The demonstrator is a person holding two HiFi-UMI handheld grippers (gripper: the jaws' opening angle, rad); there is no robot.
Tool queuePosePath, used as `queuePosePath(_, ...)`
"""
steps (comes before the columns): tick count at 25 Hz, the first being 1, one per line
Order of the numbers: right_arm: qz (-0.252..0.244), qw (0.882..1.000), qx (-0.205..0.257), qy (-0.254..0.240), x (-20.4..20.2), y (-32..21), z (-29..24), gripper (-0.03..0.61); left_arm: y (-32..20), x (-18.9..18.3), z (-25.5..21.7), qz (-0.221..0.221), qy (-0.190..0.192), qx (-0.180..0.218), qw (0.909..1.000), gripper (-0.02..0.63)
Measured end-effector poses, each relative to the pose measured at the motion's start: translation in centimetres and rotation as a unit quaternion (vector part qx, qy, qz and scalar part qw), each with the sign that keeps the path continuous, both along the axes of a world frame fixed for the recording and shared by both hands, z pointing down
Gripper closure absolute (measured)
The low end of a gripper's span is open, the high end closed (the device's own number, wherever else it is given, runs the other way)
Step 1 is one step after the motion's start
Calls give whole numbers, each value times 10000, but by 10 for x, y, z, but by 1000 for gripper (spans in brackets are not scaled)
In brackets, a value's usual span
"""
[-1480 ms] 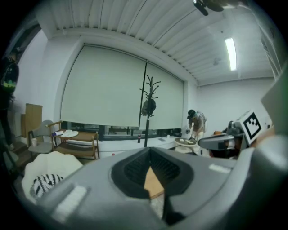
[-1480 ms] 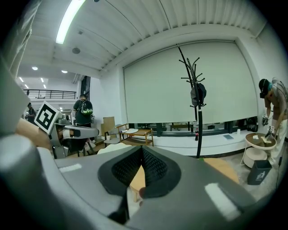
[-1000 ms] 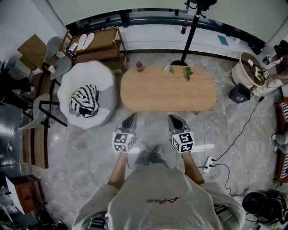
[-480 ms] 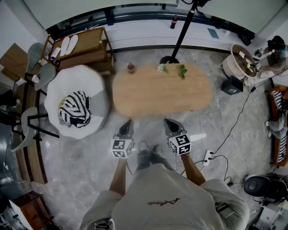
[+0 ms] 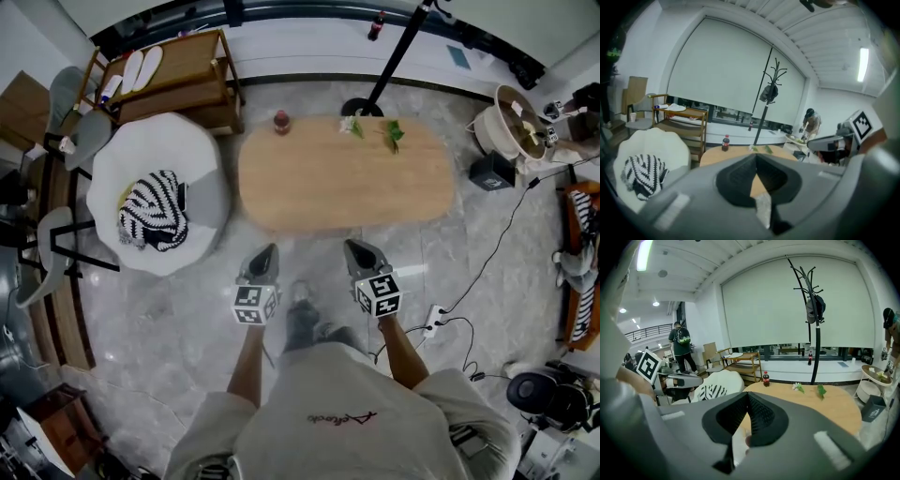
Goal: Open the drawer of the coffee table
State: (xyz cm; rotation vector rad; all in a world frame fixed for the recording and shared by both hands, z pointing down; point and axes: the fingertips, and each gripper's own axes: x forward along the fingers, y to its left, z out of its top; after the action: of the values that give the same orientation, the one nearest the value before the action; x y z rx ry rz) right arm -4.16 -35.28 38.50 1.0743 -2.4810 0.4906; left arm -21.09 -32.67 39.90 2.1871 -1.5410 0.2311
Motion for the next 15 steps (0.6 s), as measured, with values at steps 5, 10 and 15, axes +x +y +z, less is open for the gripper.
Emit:
queuePosePath(5, 50, 9999, -83, -62, 4, 1, 26, 574, 10, 1, 30, -70, -3, -132, 9999, 611)
queuePosePath(10, 215, 9993, -130, -269, 21, 2, 59, 574, 20, 19, 65, -128, -44, -174, 9998, 611)
queuePosePath(15, 137, 9993, -88, -329, 34, 4, 112, 574, 26, 31, 117, -198, -123, -184, 9996, 611)
